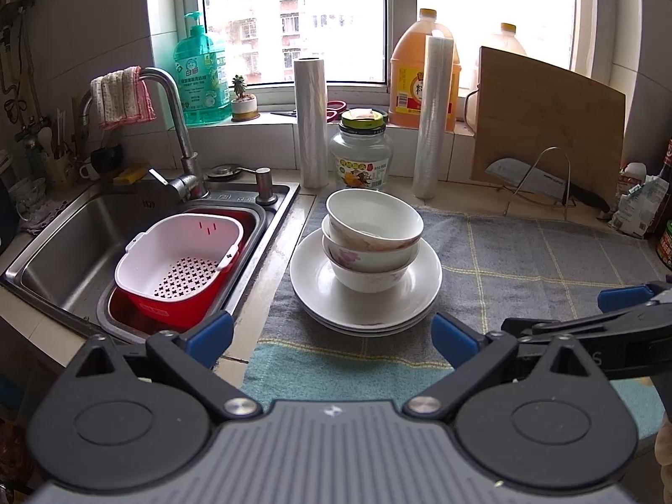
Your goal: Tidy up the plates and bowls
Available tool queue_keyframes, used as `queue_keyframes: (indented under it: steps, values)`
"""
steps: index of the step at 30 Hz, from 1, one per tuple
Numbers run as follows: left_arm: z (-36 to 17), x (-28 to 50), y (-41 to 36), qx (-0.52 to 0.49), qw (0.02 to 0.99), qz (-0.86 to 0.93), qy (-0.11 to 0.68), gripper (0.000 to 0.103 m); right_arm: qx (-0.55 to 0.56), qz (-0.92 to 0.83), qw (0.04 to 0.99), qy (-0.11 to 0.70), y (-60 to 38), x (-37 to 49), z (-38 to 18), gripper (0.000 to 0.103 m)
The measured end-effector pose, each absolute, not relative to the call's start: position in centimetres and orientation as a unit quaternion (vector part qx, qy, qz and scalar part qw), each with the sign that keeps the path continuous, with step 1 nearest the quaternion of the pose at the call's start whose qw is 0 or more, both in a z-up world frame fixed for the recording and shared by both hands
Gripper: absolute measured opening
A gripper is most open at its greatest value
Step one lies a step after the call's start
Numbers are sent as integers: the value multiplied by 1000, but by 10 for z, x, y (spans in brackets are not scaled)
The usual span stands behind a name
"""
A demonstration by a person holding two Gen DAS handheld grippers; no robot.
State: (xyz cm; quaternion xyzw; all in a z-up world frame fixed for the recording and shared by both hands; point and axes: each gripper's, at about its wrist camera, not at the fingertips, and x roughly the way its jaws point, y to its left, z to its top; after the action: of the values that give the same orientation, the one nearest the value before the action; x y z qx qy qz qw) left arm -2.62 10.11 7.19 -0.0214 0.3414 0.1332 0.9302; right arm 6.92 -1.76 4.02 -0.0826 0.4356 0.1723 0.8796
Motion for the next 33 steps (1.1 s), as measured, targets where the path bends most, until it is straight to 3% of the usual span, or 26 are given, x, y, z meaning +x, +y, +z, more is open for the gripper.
queue_keyframes:
  steps: [33]
  values:
    - [70,-24,100,-23,928,134,346,100,-88,168,879,438,-19,72,40,103]
